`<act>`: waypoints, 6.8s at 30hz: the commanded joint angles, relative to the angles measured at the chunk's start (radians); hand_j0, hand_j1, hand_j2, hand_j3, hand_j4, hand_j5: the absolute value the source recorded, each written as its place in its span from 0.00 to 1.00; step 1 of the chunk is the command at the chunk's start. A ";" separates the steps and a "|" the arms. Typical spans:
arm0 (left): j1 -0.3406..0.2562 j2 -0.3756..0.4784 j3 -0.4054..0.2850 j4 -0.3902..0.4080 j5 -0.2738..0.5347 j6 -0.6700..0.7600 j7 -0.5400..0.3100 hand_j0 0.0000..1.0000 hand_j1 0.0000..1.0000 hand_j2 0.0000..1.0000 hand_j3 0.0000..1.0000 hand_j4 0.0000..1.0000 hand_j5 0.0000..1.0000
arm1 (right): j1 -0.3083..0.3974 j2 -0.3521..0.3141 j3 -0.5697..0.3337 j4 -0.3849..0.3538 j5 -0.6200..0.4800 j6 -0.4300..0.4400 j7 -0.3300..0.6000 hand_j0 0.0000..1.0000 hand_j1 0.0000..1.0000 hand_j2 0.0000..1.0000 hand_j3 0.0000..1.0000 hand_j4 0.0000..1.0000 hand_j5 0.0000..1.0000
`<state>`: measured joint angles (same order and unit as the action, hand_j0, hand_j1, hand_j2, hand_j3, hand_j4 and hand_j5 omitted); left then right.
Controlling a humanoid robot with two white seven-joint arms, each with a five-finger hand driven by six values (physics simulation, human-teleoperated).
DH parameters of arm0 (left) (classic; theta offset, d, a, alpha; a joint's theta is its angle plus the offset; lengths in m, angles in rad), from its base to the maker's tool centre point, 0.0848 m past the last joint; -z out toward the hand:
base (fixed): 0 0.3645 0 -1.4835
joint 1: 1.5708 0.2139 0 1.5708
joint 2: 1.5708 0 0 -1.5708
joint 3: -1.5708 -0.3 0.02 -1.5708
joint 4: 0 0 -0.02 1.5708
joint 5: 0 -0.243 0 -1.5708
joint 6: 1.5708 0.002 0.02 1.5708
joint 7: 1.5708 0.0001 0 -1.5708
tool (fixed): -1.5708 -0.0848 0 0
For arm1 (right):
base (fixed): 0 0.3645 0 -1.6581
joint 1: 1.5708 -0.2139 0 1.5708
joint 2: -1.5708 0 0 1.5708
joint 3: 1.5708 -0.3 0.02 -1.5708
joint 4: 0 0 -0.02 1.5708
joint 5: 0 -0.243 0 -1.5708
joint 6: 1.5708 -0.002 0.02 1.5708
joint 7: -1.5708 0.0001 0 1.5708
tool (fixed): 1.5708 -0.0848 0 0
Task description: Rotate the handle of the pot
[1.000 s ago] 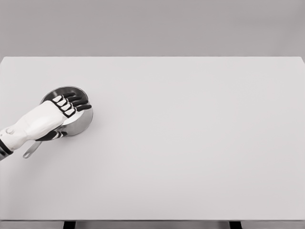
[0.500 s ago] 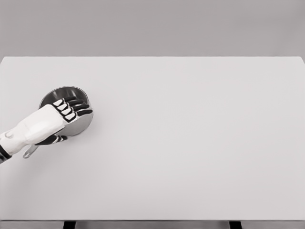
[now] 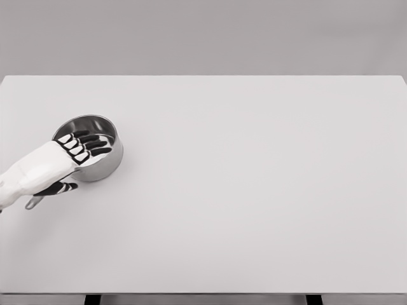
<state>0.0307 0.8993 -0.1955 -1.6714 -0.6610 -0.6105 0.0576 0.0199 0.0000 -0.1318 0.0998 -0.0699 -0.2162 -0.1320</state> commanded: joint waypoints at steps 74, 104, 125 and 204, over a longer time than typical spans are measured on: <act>0.037 0.044 0.119 0.116 0.004 0.000 -0.001 1.00 1.00 1.00 1.00 1.00 1.00 | 0.000 0.000 0.000 0.000 -0.001 0.000 0.000 1.00 1.00 1.00 1.00 1.00 1.00; 0.018 0.050 0.154 0.222 -0.011 0.000 -0.007 1.00 1.00 1.00 1.00 1.00 1.00 | 0.000 0.000 0.000 0.000 -0.001 0.000 0.000 1.00 1.00 1.00 1.00 1.00 1.00; -0.026 0.038 0.151 0.274 -0.038 0.000 -0.012 1.00 1.00 1.00 1.00 1.00 1.00 | 0.000 0.000 0.000 0.000 -0.001 0.000 0.000 1.00 1.00 1.00 1.00 1.00 1.00; -0.184 0.000 0.125 0.413 -0.112 0.000 -0.013 1.00 1.00 1.00 1.00 1.00 1.00 | 0.000 0.000 0.000 0.000 -0.001 0.000 0.000 1.00 1.00 1.00 1.00 1.00 1.00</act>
<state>-0.1580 0.8987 -0.0707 -1.2579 -0.7754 -0.6106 0.0440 0.0199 0.0000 -0.1318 0.0998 -0.0699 -0.2162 -0.1320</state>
